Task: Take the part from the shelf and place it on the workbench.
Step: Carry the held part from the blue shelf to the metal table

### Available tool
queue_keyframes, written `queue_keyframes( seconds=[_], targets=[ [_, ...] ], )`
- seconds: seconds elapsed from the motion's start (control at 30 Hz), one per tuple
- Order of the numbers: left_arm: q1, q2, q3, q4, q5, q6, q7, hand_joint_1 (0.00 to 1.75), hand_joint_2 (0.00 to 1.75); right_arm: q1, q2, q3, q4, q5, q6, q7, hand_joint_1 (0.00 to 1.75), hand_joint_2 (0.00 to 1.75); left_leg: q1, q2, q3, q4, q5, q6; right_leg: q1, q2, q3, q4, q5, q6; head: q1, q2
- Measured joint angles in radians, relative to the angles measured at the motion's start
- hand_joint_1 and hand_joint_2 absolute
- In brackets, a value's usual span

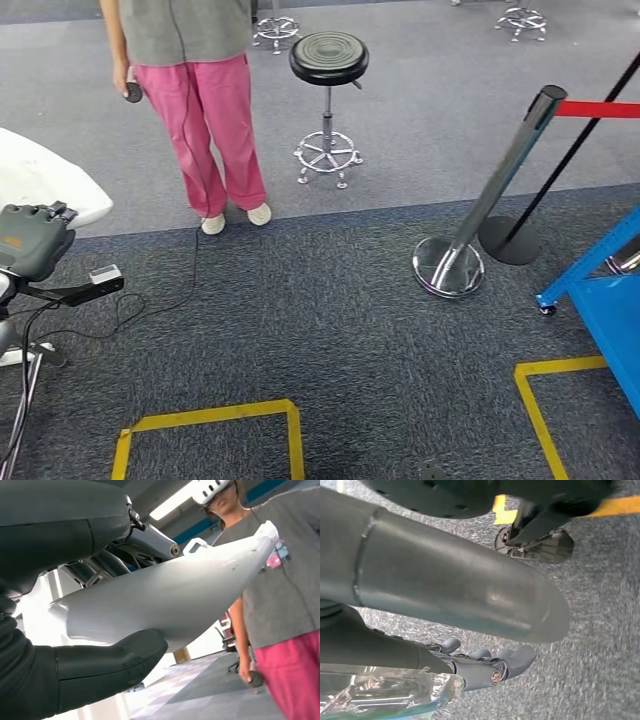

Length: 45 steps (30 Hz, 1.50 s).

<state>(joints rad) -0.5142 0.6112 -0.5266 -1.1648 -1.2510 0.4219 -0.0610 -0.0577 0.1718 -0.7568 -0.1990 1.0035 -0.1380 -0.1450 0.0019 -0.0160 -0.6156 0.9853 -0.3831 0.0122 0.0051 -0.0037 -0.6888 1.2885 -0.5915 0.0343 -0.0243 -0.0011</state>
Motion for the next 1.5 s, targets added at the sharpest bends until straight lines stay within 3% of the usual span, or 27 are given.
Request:
queue_keyframes(
  seconds=[0.07, 0.13, 0.2, 0.23, 0.3, 0.33, 0.4, 0.47, 0.53, 0.57, 0.63, 0.67, 0.73, 0.77, 0.83, 0.9, 0.97, 1.03, 1.07, 1.13, 1.2, 1.27, 1.3, 1.33, 1.4, 1.47, 1.5],
  targets=[
    [0.005, -0.005, -0.001, 0.0, -0.002, -0.001, -0.002, 1.75, 1.75, 0.005, 0.0, 0.0, 0.0, -0.001, -0.001, 0.003, 0.0, 0.0, 0.0, -0.034, 0.0, 0.001, 0.001, 0.0, 0.0, 0.006, -0.025, 0.027, 0.015, -0.002, 0.0, 0.0],
    [0.005, -0.008, 0.0, 0.0, -0.004, -0.002, -0.003, 1.75, 1.75, 0.007, 0.0, 0.0, 0.0, -0.002, -0.001, 0.003, 0.0, 0.0, 0.002, -0.065, 0.0, 0.002, 0.001, -0.003, -0.004, 0.031, 0.022, -0.093, 0.091, -0.005, 0.0, 0.0],
    [0.001, -0.011, 0.0, 0.0, -0.006, -0.004, -0.003, 1.75, 1.75, 0.006, 0.0, 0.0, 0.0, -0.002, 0.003, 0.003, 0.0, 0.0, 0.003, -0.093, -0.005, 0.006, 0.003, -0.012, -0.013, 0.081, 0.078, -0.22, 0.141, -0.005, 0.0, 0.0],
    [-0.001, -0.013, 0.0, 0.0, -0.008, -0.005, -0.003, 1.75, 1.75, 0.006, 0.0, 0.0, 0.0, -0.003, 0.006, 0.003, 0.0, 0.0, 0.004, -0.105, -0.01, 0.007, 0.005, -0.018, -0.014, 0.097, 0.091, -0.248, 0.147, -0.005, -0.001, 0.0],
    [-0.004, -0.014, 0.0, -0.001, -0.01, -0.007, -0.004, 1.75, 1.75, 0.006, 0.0, 0.0, 0.0, -0.004, 0.01, 0.003, 0.0, 0.0, 0.01, -0.13, -0.018, 0.003, 0.012, -0.032, -0.011, 0.083, 0.097, -0.256, 0.149, -0.011, -0.001, 0.0],
    [-0.004, -0.014, 0.0, -0.001, -0.011, -0.008, -0.004, 1.75, 1.75, 0.006, 0.0, 0.0, 0.0, -0.005, 0.011, 0.003, 0.0, 0.0, 0.011, -0.12, -0.022, 0.006, 0.011, -0.038, -0.009, 0.071, 0.098, -0.259, 0.151, -0.018, -0.001, 0.0],
    [-0.009, -0.013, 0.0, -0.001, -0.011, -0.011, -0.004, 1.75, 1.75, 0.005, 0.0, 0.0, 0.0, -0.005, 0.013, 0.002, 0.0, 0.0, 0.008, -0.063, -0.048, 0.055, -0.022, -0.045, -0.009, 0.045, 0.101, -0.266, 0.157, -0.03, -0.006, 0.0],
    [-0.014, -0.016, -0.001, -0.001, -0.011, -0.015, -0.004, 1.75, 1.75, 0.007, -0.001, -0.001, 0.0, -0.005, 0.013, 0.001, 0.0, 0.0, 0.006, -0.008, -0.106, 0.18, -0.088, -0.05, -0.008, 0.018, 0.101, -0.269, 0.157, -0.036, -0.011, 0.0],
    [-0.013, -0.02, -0.002, -0.001, -0.011, -0.017, -0.004, 1.75, 1.75, 0.008, -0.001, -0.001, 0.0, -0.005, 0.014, 0.001, 0.0, 0.0, 0.009, 0.003, -0.156, 0.289, -0.126, -0.055, -0.007, -0.011, 0.1, -0.269, 0.155, -0.038, -0.011, 0.0],
    [-0.012, -0.021, -0.002, -0.001, -0.011, -0.018, -0.004, 1.75, 1.75, 0.008, -0.001, -0.001, 0.0, -0.005, 0.015, 0.001, 0.0, 0.0, 0.01, 0.005, -0.157, 0.297, -0.12, -0.056, -0.007, -0.026, 0.1, -0.269, 0.154, -0.037, -0.011, 0.0],
    [-0.014, -0.021, -0.002, -0.001, -0.012, -0.019, -0.004, 1.75, 1.75, 0.006, -0.001, -0.001, 0.0, -0.005, 0.016, 0.001, 0.0, 0.0, 0.01, 0.027, -0.098, 0.194, -0.064, -0.057, -0.007, -0.054, 0.102, -0.268, 0.152, -0.033, -0.011, 0.0],
    [-0.018, -0.022, -0.002, -0.001, -0.012, -0.019, -0.004, 1.75, 1.75, 0.006, -0.001, -0.001, 0.0, -0.005, 0.016, 0.001, 0.0, 0.0, 0.007, 0.06, -0.055, 0.12, -0.039, -0.058, -0.004, -0.066, 0.105, -0.267, 0.149, -0.029, -0.013, 0.0],
    [-0.024, -0.025, -0.002, -0.001, -0.012, -0.021, -0.004, 1.75, 1.75, 0.006, -0.002, -0.001, 0.0, -0.006, 0.016, 0.0, 0.0, 0.0, 0.002, 0.104, -0.001, 0.024, -0.016, -0.047, 0.005, -0.089, 0.11, -0.266, 0.141, -0.02, -0.014, 0.0],
    [-0.026, -0.027, -0.002, -0.001, -0.012, -0.023, -0.004, 1.75, 1.75, 0.005, -0.003, -0.001, 0.0, -0.006, 0.017, 0.0, 0.0, 0.0, -0.001, 0.107, 0.005, 0.011, -0.018, -0.041, 0.008, -0.101, 0.114, -0.266, 0.138, -0.016, -0.015, 0.0],
    [-0.028, -0.028, -0.003, -0.001, -0.013, -0.025, -0.004, 1.75, 1.75, 0.003, -0.003, -0.001, 0.0, -0.007, 0.018, -0.001, 0.0, 0.0, 0.0, 0.076, 0.003, 0.009, -0.017, -0.026, 0.008, -0.121, 0.119, -0.267, 0.131, -0.007, -0.014, 0.0],
    [-0.035, -0.03, -0.003, -0.001, -0.013, -0.026, -0.004, 1.75, 1.75, 0.002, -0.003, -0.001, 0.0, -0.008, 0.019, -0.003, 0.0, 0.0, 0.004, 0.051, 0.003, 0.007, -0.014, -0.013, 0.002, -0.085, 0.105, -0.23, 0.104, 0.004, -0.011, 0.0],
    [-0.042, -0.036, -0.005, -0.001, -0.014, -0.029, -0.006, 1.75, 1.75, 0.004, -0.004, -0.001, 0.0, -0.009, 0.021, -0.004, 0.0, 0.0, 0.007, 0.025, 0.004, 0.006, -0.012, -0.004, -0.001, -0.022, 0.049, -0.11, 0.047, 0.01, -0.005, 0.0],
    [-0.044, -0.045, -0.01, 0.0, -0.014, -0.034, -0.008, 1.75, 1.75, 0.008, -0.004, -0.002, 0.0, -0.01, 0.023, -0.003, 0.0, 0.0, 0.006, -0.004, 0.003, 0.006, -0.012, -0.001, -0.001, 0.0, -0.019, 0.016, 0.006, 0.01, -0.003, 0.0],
    [-0.044, -0.048, -0.013, 0.0, -0.014, -0.037, -0.009, 1.75, 1.75, 0.009, -0.004, -0.002, 0.0, -0.011, 0.023, -0.003, 0.0, 0.0, 0.006, -0.02, 0.003, 0.007, -0.012, -0.001, -0.001, 0.004, -0.035, 0.034, 0.012, 0.009, -0.003, 0.0],
    [-0.047, -0.053, -0.018, 0.0, -0.014, -0.041, -0.01, 1.75, 1.75, 0.009, -0.005, -0.002, 0.0, -0.012, 0.023, -0.003, 0.0, 0.0, 0.008, -0.051, 0.004, 0.008, -0.012, -0.002, -0.004, 0.018, -0.008, -0.052, 0.078, 0.006, -0.003, 0.0],
    [-0.053, -0.056, -0.023, 0.0, -0.014, -0.044, -0.011, 1.75, 1.75, 0.009, -0.006, -0.003, 0.0, -0.013, 0.023, -0.004, 0.0, 0.0, 0.01, -0.078, 0.001, 0.011, -0.012, -0.009, -0.013, 0.067, 0.053, -0.192, 0.141, 0.007, -0.003, 0.0],
    [-0.06, -0.057, -0.027, 0.0, -0.014, -0.045, -0.011, 1.75, 1.75, 0.008, -0.006, -0.003, 0.0, -0.013, 0.024, -0.004, 0.0, 0.0, 0.012, -0.103, -0.007, 0.011, -0.008, -0.022, -0.018, 0.098, 0.083, -0.253, 0.156, 0.008, -0.003, 0.0],
    [-0.061, -0.057, -0.028, 0.001, -0.015, -0.045, -0.011, 1.75, 1.75, 0.008, -0.006, -0.003, 0.0, -0.013, 0.024, -0.004, 0.0, 0.0, 0.014, -0.116, -0.011, 0.01, -0.005, -0.029, -0.017, 0.092, 0.086, -0.257, 0.155, 0.005, -0.004, 0.0],
    [-0.061, -0.056, -0.028, 0.002, -0.015, -0.046, -0.011, 1.75, 1.75, 0.007, -0.006, -0.003, 0.0, -0.013, 0.024, -0.004, 0.0, 0.0, 0.017, -0.12, -0.014, 0.007, -0.002, -0.035, -0.015, 0.079, 0.086, -0.258, 0.157, -0.001, -0.004, 0.0],
    [-0.063, -0.054, -0.029, 0.003, -0.015, -0.046, -0.011, 1.75, 1.75, 0.007, -0.007, -0.004, 0.0, -0.014, 0.024, -0.004, 0.0, 0.0, 0.014, -0.08, -0.029, 0.031, -0.02, -0.043, -0.015, 0.055, 0.087, -0.263, 0.161, -0.014, -0.008, 0.0],
    [-0.068, -0.056, -0.031, 0.004, -0.015, -0.046, -0.011, 1.75, 1.75, 0.008, -0.007, -0.004, 0.0, -0.014, 0.024, -0.004, 0.0, 0.0, 0.01, -0.02, -0.075, 0.13, -0.076, -0.047, -0.013, 0.029, 0.088, -0.266, 0.162, -0.023, -0.012, 0.0],
    [-0.068, -0.057, -0.033, 0.004, -0.015, -0.046, -0.011, 1.75, 1.75, 0.009, -0.007, -0.004, 0.0, -0.014, 0.024, -0.005, 0.0, 0.0, 0.01, -0.006, -0.108, 0.201, -0.108, -0.049, -0.012, 0.015, 0.088, -0.266, 0.161, -0.026, -0.014, 0.0]
  ],
)
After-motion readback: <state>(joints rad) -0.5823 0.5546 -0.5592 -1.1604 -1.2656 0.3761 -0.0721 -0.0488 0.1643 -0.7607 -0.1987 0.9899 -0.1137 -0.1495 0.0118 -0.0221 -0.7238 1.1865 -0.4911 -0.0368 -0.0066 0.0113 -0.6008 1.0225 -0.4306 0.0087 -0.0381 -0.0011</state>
